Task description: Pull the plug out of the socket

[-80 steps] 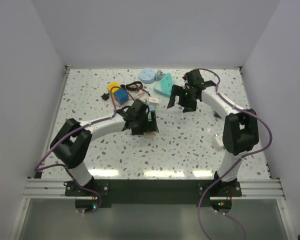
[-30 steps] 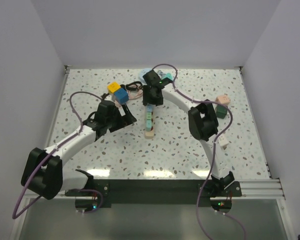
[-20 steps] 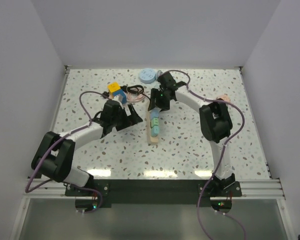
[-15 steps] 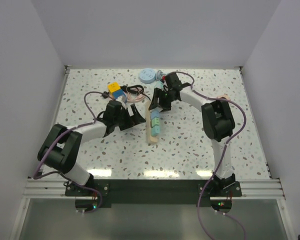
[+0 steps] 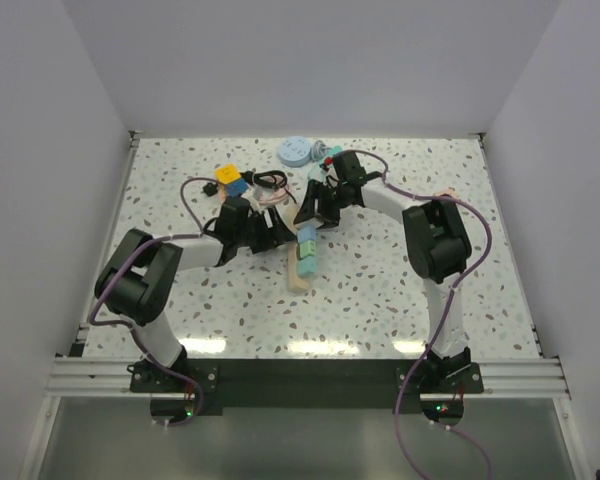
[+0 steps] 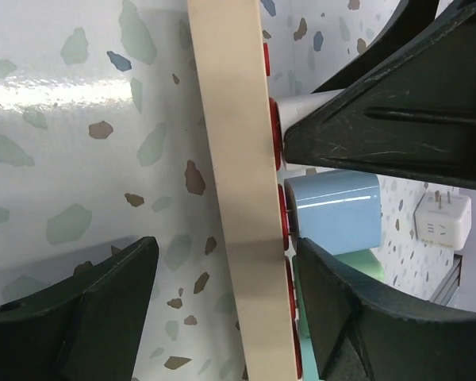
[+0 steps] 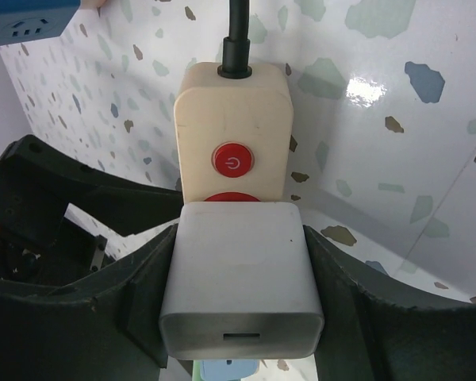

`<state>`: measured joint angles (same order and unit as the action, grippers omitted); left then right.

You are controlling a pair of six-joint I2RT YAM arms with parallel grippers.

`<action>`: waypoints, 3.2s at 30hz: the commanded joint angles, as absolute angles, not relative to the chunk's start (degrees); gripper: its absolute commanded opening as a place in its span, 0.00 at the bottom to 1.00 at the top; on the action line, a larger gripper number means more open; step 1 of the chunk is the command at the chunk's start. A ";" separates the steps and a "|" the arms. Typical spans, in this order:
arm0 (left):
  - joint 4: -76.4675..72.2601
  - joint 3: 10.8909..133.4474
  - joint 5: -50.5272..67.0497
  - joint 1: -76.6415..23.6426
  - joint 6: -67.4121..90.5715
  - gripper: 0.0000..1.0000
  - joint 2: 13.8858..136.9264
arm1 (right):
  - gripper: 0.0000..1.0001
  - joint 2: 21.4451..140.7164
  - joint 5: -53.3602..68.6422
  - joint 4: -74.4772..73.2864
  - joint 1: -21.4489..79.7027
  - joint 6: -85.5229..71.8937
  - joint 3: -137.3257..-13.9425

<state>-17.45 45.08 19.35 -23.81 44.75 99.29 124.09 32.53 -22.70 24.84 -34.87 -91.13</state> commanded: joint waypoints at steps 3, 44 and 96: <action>-18.63 48.07 18.28 -24.17 40.61 0.70 101.42 | 0.00 120.23 41.30 -21.53 25.31 -34.98 -93.77; -14.68 50.09 12.13 -23.99 41.48 0.85 97.37 | 0.00 121.73 39.55 -50.01 20.21 -14.68 -101.60; -14.85 52.56 14.24 -24.61 37.44 0.00 115.22 | 0.00 112.42 36.56 -32.97 13.35 -28.74 -88.86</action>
